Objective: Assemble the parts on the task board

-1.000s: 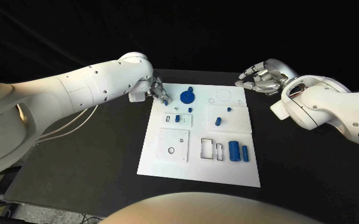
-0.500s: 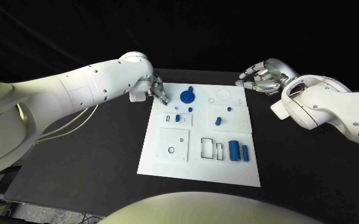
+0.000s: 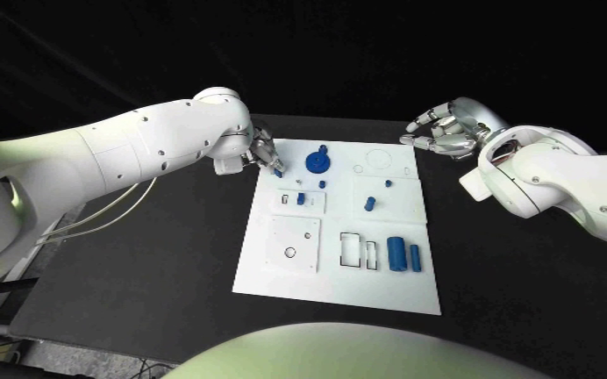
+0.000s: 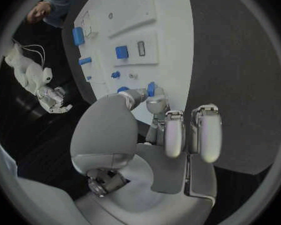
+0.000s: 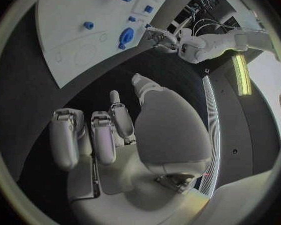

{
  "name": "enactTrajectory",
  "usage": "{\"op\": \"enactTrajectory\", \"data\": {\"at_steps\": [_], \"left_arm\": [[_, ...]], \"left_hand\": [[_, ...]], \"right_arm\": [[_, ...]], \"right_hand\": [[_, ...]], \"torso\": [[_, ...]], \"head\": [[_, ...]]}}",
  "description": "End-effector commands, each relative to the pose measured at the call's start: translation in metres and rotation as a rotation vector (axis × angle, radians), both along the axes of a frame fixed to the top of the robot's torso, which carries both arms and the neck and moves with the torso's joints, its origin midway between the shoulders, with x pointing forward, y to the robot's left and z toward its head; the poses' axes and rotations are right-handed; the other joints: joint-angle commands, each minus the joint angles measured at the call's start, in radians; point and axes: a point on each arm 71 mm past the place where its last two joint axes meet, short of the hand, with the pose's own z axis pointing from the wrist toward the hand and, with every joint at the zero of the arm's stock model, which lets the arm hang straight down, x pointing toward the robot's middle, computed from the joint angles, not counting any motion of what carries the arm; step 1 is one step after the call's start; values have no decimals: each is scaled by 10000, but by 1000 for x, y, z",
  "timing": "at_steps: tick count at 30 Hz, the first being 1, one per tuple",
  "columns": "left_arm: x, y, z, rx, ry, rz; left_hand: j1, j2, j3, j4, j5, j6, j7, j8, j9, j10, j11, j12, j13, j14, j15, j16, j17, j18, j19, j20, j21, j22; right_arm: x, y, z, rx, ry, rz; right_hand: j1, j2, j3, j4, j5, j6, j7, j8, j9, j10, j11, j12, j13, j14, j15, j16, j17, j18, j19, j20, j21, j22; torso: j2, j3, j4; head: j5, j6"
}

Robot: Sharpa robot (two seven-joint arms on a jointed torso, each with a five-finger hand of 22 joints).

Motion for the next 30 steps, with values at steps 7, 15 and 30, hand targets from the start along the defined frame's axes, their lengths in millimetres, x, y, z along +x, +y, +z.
{"op": "enactTrajectory", "data": {"at_steps": [7,15,30], "left_arm": [[-23,-3,8,-1126,-106,298],[-39,-6,4,-948,-645,-124],[-57,-16,-13,-429,-1252,-924]], "left_hand": [[-271,-26,1166,-1121,498,49,-107,223,969,129,-11,70,14,1058,-2,36,2635,-119,626,65,-13,2328],[-372,-67,1271,-1241,718,77,-125,314,1030,158,-32,88,18,1058,-6,36,2635,-125,642,57,8,2343],[-457,-117,1415,-1358,893,126,-137,416,1090,199,-43,115,30,1058,-24,36,2635,-129,655,44,25,2356]], "right_arm": [[0,0,0,-76,-3,77],[-1,-1,-1,-80,10,74],[-1,-1,-4,-85,67,74]], "right_hand": [[-89,36,31,-26,62,-67,8,69,9,-65,-11,-33,2,947,-55,-63,2278,160,382,-62,-35,2085],[-89,36,31,-26,62,-67,8,69,9,-65,-11,-33,2,947,-55,-63,2278,160,382,-62,-35,2085],[-101,28,37,-29,100,-70,6,77,28,-71,-13,-40,-8,946,-58,-66,2272,165,373,-65,-55,2077]], "torso": [[5,-7,12],[-3,-13,15],[16,-6,-7]], "head": [[33,-23],[61,-52],[101,-89]]}}
